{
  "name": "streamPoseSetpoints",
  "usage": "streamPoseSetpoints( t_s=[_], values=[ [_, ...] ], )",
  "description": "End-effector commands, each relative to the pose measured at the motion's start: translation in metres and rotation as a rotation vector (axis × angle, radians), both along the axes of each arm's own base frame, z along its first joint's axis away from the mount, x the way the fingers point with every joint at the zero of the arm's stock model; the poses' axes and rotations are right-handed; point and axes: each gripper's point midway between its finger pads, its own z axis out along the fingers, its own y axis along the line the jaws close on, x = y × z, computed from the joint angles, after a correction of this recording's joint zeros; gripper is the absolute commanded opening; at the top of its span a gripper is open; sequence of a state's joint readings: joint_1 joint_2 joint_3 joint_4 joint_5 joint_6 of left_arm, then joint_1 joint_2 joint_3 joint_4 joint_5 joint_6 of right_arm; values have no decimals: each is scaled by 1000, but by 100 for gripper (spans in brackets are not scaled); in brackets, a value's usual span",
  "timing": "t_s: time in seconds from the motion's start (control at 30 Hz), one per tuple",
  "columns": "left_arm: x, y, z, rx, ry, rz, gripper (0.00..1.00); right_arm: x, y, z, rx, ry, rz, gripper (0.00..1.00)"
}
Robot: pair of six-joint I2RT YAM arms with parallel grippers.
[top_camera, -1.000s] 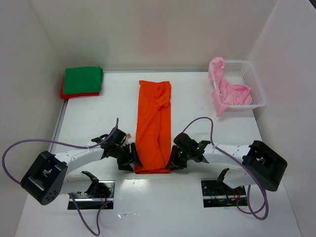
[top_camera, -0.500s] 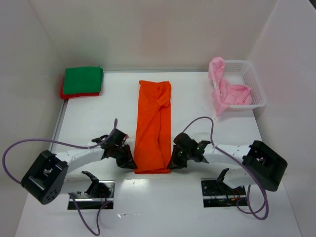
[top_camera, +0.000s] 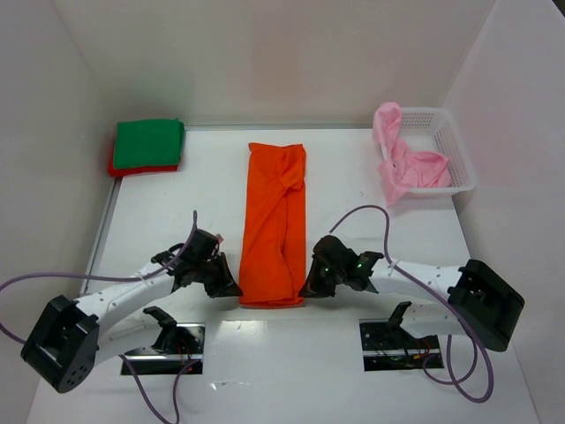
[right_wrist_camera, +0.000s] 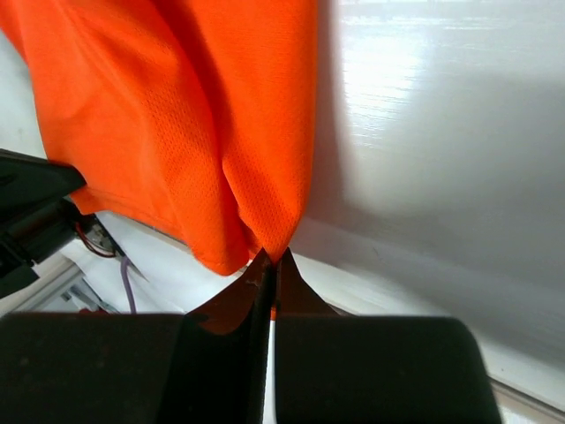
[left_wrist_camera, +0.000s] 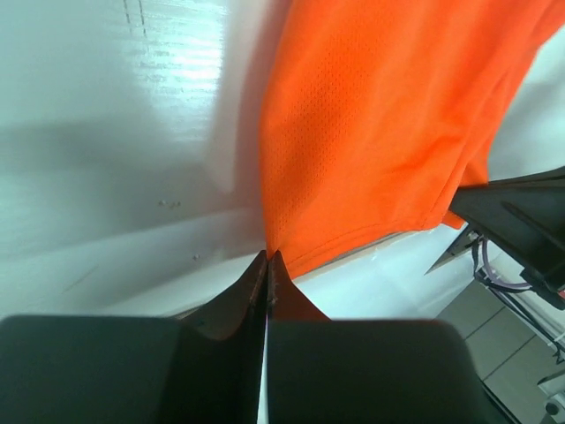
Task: Fold and stack the t-shirts
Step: Grab the bottom of the folded rectangular tshirt with both arms, then fold the folded rectangular tshirt in 1/3 of the way
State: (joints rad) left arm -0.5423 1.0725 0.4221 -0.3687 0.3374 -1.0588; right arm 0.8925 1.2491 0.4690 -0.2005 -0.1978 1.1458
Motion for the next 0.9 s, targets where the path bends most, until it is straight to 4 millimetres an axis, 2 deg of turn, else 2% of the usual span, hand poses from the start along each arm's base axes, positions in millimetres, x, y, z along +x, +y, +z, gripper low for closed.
streamPoseSetpoints(
  t_s=[0.0,0.07,0.2,0.3,0.33,0.4,0.53,0.57,0.6,0.67,0.7,0.73,0.77,0.8,0.87],
  values=[
    [8,2,18,9,-47,27,0,18,9,31,32,-90,-41,0],
    [16,1,33,5,-95,30,0,25,7,43,30,-129,-66,0],
    [34,-4,57,-3,-184,34,0,51,0,72,51,-217,-101,0],
    [47,-7,64,19,-212,19,0,70,-6,87,60,-263,-120,0],
    [56,-12,76,12,-249,0,0,78,-10,91,60,-277,-138,0],
    [68,-15,79,35,-260,-16,0,88,-6,106,84,-321,-136,0],
    [95,-19,88,95,-302,-24,0,118,-15,112,65,-363,-169,0],
    [104,-16,85,128,-311,-24,0,130,-25,112,51,-369,-202,0],
    [117,-16,95,131,-340,-8,0,137,-26,118,56,-381,-207,0],
    [133,-14,94,155,-358,-13,0,152,-31,117,40,-391,-226,0],
    [140,-13,95,161,-365,-12,0,163,-34,124,49,-411,-239,0],
    [157,-12,106,156,-398,3,0,168,-35,124,52,-403,-244,0],
    [165,-15,101,158,-388,-11,0,175,-35,118,35,-400,-242,0],
    [170,-15,100,165,-395,-33,0,183,-34,123,45,-415,-240,0],
    [190,-21,99,156,-404,-50,0,191,-33,120,40,-410,-238,0]
  ],
)
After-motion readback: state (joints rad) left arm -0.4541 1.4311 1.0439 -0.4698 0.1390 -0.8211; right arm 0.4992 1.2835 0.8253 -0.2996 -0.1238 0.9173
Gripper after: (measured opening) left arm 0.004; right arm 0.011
